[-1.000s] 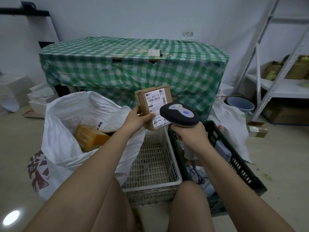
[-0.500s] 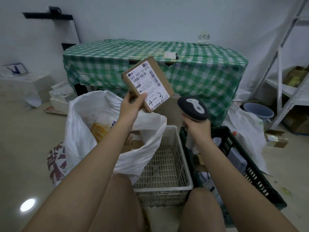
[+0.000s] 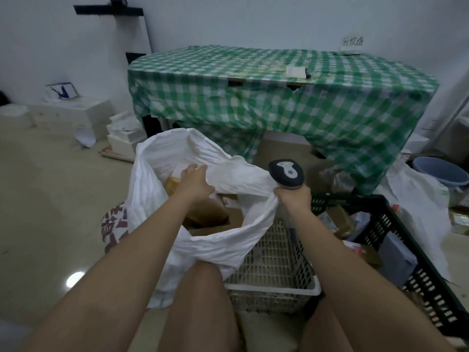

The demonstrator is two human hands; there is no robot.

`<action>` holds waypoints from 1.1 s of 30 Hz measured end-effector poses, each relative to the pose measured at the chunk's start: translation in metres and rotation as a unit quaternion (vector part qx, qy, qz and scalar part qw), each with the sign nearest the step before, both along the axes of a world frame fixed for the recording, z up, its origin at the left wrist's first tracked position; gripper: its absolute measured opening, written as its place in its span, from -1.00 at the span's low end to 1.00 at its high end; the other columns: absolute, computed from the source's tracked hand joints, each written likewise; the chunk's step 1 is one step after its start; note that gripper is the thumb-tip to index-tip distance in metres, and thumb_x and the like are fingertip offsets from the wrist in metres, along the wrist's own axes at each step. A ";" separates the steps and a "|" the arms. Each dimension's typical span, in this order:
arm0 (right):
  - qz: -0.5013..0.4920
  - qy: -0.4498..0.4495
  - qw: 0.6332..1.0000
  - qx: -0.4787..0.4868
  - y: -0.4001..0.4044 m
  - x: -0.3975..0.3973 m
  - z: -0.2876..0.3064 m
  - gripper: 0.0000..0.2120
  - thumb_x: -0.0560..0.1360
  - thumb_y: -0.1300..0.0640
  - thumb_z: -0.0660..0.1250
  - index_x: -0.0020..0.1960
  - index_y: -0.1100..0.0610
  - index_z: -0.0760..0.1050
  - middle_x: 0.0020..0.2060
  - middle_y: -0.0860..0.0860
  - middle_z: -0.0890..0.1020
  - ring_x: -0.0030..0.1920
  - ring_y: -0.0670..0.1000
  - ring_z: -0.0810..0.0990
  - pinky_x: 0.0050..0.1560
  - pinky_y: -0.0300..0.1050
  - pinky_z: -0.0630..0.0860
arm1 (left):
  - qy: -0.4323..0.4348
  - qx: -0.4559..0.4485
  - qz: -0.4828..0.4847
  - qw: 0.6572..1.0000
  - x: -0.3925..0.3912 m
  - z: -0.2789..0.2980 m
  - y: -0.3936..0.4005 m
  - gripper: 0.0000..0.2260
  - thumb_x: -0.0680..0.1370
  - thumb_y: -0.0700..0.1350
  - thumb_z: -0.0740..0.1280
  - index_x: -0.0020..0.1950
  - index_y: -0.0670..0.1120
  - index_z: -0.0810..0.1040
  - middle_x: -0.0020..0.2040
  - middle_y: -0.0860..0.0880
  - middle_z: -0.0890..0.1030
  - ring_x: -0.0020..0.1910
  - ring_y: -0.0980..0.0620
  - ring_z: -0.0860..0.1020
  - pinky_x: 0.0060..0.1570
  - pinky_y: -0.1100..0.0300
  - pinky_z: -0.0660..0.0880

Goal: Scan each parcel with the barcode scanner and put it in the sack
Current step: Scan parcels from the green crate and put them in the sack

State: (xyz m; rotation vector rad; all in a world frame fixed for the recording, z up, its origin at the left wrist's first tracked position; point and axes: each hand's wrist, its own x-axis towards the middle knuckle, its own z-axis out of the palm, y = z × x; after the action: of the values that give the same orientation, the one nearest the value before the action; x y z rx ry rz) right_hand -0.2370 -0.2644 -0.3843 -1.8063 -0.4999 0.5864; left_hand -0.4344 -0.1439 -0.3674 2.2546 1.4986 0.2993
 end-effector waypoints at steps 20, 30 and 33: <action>-0.072 0.057 0.996 -0.023 -0.094 0.146 -0.062 -0.77 0.43 0.23 0.46 0.07 0.19 0.54 -0.07 0.12 0.66 -0.03 0.16 0.63 0.01 0.14 0.59 | -0.181 -0.038 -0.259 0.948 0.229 -0.009 -0.100 -0.73 0.63 -0.14 0.21 0.33 -0.03 0.47 0.35 -0.01 0.42 0.30 0.05 0.40 0.17 0.32 0.25; -0.186 0.098 0.974 -0.079 -0.115 0.281 -0.142 -0.80 0.45 0.29 0.38 0.03 0.38 0.59 -0.18 0.13 0.63 -0.23 0.03 0.52 -0.19 -0.10 0.54 | -0.008 -0.191 -0.292 0.937 0.391 -0.161 -0.099 -0.65 0.63 -0.10 0.19 0.42 -0.13 0.34 0.35 -0.14 0.43 0.14 -0.07 0.48 0.09 0.10 0.46; -0.176 0.122 0.974 -0.070 -0.091 0.323 -0.197 -0.82 0.46 0.24 0.39 0.02 0.32 0.59 -0.21 0.15 0.66 -0.32 0.01 0.59 -0.33 -0.20 0.55 | 0.027 -0.179 -0.289 0.940 0.430 -0.219 -0.076 -0.63 0.63 -0.09 0.22 0.39 -0.18 0.31 0.36 -0.19 0.39 0.23 -0.15 0.45 0.16 0.04 0.43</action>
State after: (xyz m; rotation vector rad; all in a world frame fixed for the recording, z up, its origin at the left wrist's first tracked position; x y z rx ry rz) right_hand 0.0860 -0.3559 -0.5816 -1.8676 0.0329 0.5956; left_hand -0.0043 -0.2201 -0.5860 2.2798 0.7657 -0.2000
